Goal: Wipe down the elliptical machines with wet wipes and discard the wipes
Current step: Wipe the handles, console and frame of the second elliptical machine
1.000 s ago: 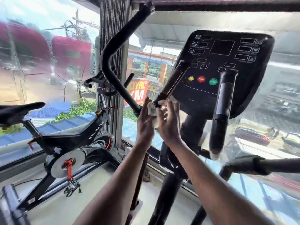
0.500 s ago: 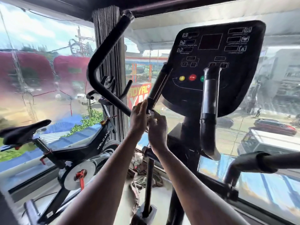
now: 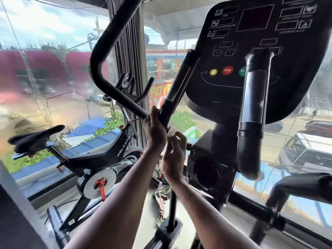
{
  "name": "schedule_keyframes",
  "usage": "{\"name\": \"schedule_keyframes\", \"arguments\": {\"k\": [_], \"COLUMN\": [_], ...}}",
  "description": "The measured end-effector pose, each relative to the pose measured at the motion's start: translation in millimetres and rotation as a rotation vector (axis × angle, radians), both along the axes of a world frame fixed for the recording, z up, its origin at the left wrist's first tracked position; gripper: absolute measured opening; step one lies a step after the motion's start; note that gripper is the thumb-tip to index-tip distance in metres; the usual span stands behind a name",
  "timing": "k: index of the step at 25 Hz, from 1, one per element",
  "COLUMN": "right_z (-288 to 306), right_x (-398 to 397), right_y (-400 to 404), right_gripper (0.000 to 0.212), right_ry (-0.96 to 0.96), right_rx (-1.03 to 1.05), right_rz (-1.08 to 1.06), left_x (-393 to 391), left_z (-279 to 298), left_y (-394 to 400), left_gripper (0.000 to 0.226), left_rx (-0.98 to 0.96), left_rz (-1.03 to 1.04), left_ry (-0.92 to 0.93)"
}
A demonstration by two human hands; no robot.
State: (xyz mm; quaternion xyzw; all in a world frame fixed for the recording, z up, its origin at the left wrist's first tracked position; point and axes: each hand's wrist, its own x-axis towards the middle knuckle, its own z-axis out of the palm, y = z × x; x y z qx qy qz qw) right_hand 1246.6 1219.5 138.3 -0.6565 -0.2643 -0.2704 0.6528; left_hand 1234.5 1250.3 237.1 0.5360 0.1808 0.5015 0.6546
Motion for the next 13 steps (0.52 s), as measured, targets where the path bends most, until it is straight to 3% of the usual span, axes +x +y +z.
{"name": "schedule_keyframes", "arguments": {"k": [1,3,5,6,10,13], "right_z": [-13,-22,-21,-16,-27,-23], "right_x": [21,64,78,69,41,64], "right_y": [4,8,11,17,23,10], "right_gripper": [0.019,0.023,0.039,0.047,0.055,0.052], "right_ry": [0.049,0.357,0.600,0.599,0.284,0.541], "right_rx": [-0.032,-0.130,-0.265,-0.322,-0.329,-0.478], "right_rz": [-0.015,-0.001,0.042,0.025,-0.067,0.059], "left_x": [2,6,7,6,8,1], "left_z": [-1,-6,-7,-6,-8,-7], "left_y": [1,2,-1,-3,5,4], "left_gripper": [0.044,0.041,0.041,0.041,0.039,0.042], "left_rx": [-0.012,-0.025,-0.004,0.002,0.013,0.084], "left_rz": [0.004,0.041,0.083,0.092,0.109,0.072], "left_ry": [0.002,0.013,0.020,0.014,0.029,0.056]}}
